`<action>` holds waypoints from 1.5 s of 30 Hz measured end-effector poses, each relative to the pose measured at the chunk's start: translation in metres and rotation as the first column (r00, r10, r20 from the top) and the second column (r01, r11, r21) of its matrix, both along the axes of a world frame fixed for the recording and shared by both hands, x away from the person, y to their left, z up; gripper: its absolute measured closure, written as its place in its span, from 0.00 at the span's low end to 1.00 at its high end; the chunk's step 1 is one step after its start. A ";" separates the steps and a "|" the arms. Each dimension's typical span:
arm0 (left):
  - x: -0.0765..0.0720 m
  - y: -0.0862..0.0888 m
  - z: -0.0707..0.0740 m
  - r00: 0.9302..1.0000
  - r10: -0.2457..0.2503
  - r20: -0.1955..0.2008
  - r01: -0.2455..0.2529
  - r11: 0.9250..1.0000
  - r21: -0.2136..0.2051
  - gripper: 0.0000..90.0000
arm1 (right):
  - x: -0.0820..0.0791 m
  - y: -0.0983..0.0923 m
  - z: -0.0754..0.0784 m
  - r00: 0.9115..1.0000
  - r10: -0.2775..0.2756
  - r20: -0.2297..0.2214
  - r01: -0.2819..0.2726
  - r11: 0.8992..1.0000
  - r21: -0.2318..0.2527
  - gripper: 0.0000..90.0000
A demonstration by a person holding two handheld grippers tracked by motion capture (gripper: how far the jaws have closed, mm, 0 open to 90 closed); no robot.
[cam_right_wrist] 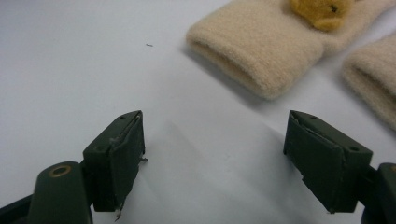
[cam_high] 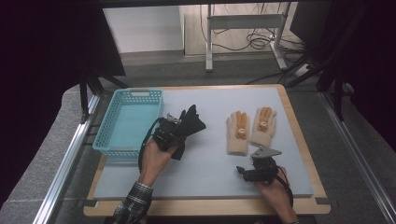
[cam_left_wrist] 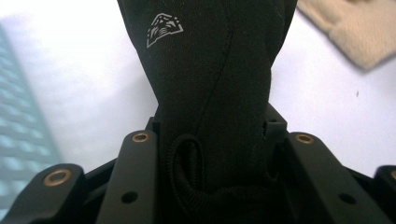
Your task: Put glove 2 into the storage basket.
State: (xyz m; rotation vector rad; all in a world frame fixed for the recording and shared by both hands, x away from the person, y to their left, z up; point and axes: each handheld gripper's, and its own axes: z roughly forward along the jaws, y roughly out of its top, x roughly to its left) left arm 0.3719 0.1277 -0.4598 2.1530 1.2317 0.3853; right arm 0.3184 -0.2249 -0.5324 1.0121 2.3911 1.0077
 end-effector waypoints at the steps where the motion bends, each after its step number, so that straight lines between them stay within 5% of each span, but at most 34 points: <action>1: 0.002 0.003 0.003 1.000 0.003 0.005 -0.003 1.000 0.002 0.69 | 0.000 0.000 0.000 1.000 0.000 0.000 0.000 1.000 -0.001 0.22; 8: 0.010 0.031 0.026 0.997 0.073 0.027 -0.073 0.997 -0.001 0.68 | 0.000 0.000 0.000 1.000 0.000 0.001 0.000 1.000 0.000 0.22; 16: 0.024 0.075 0.035 0.982 0.187 0.035 -0.187 0.982 0.018 0.67 | 0.000 0.000 0.000 1.000 0.001 0.001 -0.001 1.000 0.000 0.22; 23: 0.035 0.117 0.023 0.960 0.281 -0.009 -0.280 0.959 0.034 0.67 | 0.000 0.000 0.000 1.000 0.001 0.001 -0.001 1.000 0.001 0.22; 33: 0.053 0.162 -0.003 0.924 0.373 -0.088 -0.363 0.925 0.115 0.66 | 0.000 0.000 0.000 1.000 0.001 0.001 -0.001 1.000 0.001 0.22; 39: 0.067 0.177 -0.016 0.905 0.401 -0.142 -0.380 0.912 0.155 0.65 | 0.000 0.000 0.000 1.000 0.001 0.001 -0.001 1.000 0.001 0.22; 45: 0.080 0.188 -0.028 0.889 0.412 -0.201 -0.380 0.908 0.178 0.62 | 0.000 0.000 0.000 1.000 0.001 0.002 -0.001 1.000 0.001 0.22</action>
